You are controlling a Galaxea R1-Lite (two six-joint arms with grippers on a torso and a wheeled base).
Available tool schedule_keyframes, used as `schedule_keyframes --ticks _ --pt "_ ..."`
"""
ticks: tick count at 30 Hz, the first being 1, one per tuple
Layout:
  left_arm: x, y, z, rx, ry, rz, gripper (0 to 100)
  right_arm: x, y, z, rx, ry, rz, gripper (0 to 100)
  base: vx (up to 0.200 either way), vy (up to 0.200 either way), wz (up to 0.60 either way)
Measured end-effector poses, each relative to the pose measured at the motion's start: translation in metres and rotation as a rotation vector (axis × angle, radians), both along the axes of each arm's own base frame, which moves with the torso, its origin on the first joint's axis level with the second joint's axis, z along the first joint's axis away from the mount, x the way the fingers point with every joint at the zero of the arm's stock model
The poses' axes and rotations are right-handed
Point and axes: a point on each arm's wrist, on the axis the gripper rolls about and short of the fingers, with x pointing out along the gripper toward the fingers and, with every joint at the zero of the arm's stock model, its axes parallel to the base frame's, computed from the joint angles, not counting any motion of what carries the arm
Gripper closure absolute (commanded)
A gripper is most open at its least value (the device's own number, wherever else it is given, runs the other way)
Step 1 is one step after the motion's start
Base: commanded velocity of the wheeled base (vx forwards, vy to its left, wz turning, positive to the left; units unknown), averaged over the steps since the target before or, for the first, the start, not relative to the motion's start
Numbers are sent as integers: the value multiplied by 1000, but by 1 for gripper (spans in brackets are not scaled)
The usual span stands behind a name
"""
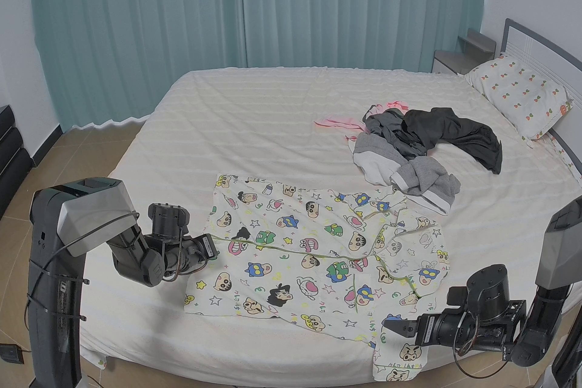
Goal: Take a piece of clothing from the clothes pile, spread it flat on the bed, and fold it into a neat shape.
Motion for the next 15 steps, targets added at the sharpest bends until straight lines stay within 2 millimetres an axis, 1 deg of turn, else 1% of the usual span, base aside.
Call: schedule_keyframes --ticks 7,13,14,15 --pt "8 7 5 25 -61 1 100 0 0 0 0 0 0 0 0 0 0" --pt "15 9 7 40 -89 27 100 0 0 0 0 0 0 0 0 0 0" --pt "16 9 7 43 -92 31 0 0 0 0 0 0 0 0 0 0 0" --pt "18 9 7 45 -98 36 0 0 0 0 0 0 0 0 0 0 0"
